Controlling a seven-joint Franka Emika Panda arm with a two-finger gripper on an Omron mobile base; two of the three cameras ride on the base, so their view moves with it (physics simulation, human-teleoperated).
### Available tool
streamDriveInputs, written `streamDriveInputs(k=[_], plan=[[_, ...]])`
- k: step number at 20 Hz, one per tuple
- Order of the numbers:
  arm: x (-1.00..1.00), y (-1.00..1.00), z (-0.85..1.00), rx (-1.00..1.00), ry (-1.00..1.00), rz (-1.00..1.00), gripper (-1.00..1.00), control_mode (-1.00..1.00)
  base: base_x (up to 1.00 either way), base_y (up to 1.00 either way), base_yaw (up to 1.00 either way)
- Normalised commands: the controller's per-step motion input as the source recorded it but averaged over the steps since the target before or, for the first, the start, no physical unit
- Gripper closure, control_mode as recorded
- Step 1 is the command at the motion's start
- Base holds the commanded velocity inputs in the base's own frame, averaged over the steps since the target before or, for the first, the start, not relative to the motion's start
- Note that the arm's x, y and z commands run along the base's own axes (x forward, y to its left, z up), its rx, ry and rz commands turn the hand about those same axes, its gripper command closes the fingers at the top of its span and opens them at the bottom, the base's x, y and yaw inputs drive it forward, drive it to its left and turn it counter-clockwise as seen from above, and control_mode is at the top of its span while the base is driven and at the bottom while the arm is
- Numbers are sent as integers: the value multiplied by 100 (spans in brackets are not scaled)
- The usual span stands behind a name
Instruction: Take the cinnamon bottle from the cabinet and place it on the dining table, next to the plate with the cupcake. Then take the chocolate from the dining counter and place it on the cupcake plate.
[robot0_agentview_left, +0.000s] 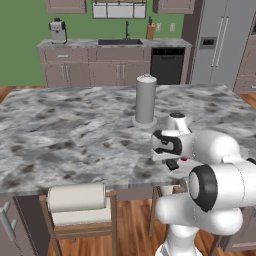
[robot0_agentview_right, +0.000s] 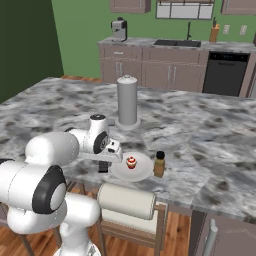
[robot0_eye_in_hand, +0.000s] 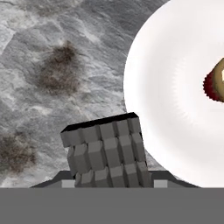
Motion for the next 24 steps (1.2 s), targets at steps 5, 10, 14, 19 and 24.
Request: streamDriveInputs(k=[5, 10, 14, 19, 24], plan=[[-1, -31, 23, 0, 4, 0, 100, -100, 0, 0, 0], [0, -24, -1, 0, 1, 0, 100, -100, 0, 0, 0], [2, -9, -12, -1, 0, -1, 100, -100, 0, 0, 0], [10, -1, -8, -2, -2, -1, 100, -100, 0, 0, 0], [17, -5, 0, -2, 0, 0, 100, -100, 0, 0, 0]])
